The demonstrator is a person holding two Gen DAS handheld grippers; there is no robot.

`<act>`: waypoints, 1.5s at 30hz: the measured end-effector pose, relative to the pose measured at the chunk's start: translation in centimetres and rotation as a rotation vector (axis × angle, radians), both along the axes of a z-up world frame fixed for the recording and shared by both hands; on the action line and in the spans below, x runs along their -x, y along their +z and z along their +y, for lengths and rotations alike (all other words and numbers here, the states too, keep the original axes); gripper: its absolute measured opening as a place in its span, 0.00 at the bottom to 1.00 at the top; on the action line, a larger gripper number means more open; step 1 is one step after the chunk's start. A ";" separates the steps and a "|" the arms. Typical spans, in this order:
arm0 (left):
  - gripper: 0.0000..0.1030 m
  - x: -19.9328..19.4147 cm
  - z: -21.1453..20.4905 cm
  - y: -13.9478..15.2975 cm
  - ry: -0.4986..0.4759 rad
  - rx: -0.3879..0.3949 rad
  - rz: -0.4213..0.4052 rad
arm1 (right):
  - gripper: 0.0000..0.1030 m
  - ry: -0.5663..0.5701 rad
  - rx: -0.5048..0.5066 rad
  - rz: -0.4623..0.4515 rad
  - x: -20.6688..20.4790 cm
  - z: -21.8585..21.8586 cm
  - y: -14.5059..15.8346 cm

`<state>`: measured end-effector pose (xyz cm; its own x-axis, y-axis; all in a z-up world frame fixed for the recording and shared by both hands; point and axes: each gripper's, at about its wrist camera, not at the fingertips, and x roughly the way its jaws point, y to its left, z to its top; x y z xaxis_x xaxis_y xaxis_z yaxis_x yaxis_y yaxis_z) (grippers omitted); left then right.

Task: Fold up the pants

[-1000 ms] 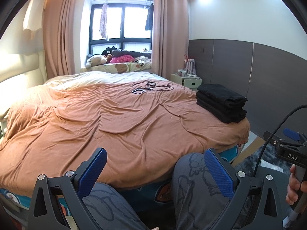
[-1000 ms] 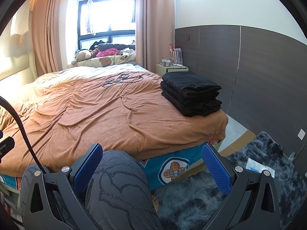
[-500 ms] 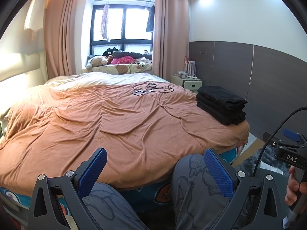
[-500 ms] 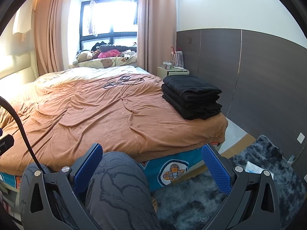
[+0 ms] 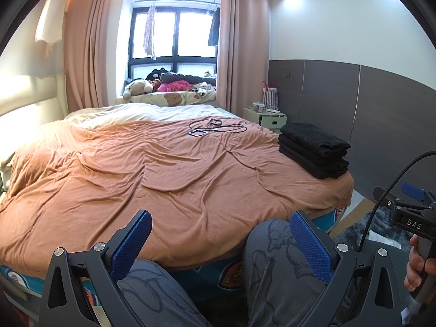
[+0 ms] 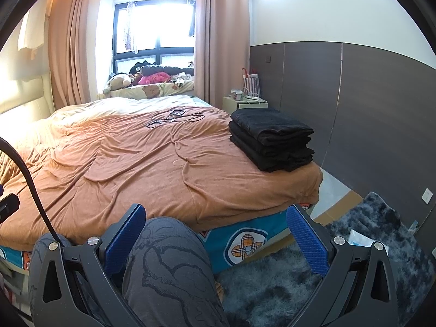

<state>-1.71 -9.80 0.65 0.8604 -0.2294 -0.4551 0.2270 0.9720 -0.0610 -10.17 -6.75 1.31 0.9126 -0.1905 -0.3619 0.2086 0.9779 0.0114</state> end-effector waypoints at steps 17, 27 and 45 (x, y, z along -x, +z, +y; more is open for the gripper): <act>1.00 0.4 -0.3 0.2 -0.002 0.005 0.000 | 1.00 0.000 0.000 -0.002 0.1 -0.1 0.0; 1.00 0.5 -0.5 0.2 -0.001 0.008 0.003 | 1.00 -0.003 0.006 -0.003 0.0 -0.3 0.0; 1.00 0.8 -0.5 0.4 0.005 0.011 -0.003 | 1.00 -0.001 0.005 0.001 0.0 -0.4 -0.2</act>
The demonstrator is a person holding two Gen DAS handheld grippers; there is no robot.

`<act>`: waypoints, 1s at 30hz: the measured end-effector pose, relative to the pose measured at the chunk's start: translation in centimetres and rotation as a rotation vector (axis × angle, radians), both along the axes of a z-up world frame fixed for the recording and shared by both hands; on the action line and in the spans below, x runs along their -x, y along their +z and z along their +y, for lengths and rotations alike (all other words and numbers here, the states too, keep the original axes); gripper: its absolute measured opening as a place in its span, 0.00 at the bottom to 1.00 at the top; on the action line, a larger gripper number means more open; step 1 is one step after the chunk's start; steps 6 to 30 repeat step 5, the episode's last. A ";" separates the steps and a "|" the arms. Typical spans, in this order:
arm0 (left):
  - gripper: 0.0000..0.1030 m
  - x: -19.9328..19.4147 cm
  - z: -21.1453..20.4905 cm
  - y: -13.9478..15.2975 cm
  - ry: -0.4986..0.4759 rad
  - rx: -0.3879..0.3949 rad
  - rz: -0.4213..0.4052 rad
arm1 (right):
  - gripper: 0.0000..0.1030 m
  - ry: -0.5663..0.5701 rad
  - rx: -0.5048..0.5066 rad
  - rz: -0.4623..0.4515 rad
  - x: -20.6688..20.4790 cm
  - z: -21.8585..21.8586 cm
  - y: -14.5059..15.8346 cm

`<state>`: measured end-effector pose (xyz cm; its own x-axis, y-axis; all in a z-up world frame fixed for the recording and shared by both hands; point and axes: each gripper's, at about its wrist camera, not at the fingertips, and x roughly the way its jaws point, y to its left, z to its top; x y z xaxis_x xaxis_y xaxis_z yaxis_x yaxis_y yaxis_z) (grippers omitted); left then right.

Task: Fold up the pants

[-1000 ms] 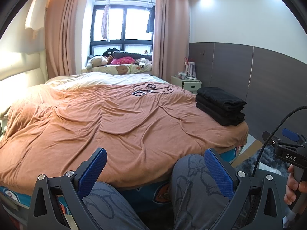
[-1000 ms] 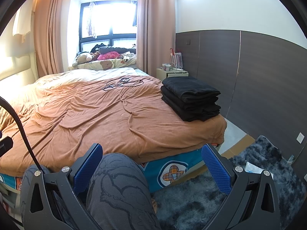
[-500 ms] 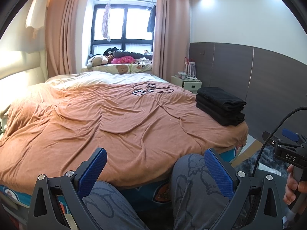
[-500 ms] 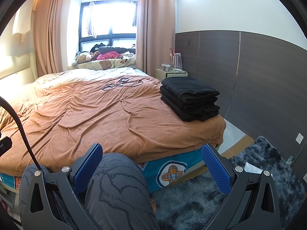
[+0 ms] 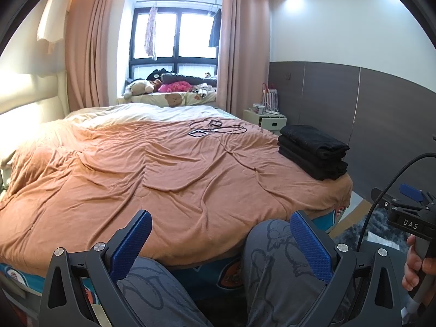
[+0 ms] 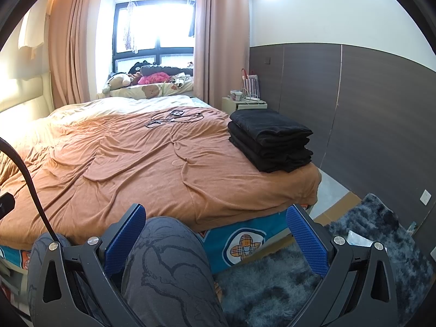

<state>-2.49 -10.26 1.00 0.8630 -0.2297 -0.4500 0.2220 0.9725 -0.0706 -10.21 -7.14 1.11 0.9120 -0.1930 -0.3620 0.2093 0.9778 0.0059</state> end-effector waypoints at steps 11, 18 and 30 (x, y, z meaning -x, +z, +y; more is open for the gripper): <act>1.00 0.1 -0.1 0.1 -0.002 0.001 -0.002 | 1.00 0.000 0.000 0.000 0.0 -0.1 0.0; 1.00 0.1 -0.1 0.1 -0.002 0.001 -0.002 | 1.00 0.000 0.000 0.000 0.0 -0.1 0.0; 1.00 0.1 -0.1 0.1 -0.002 0.001 -0.002 | 1.00 0.000 0.000 0.000 0.0 -0.1 0.0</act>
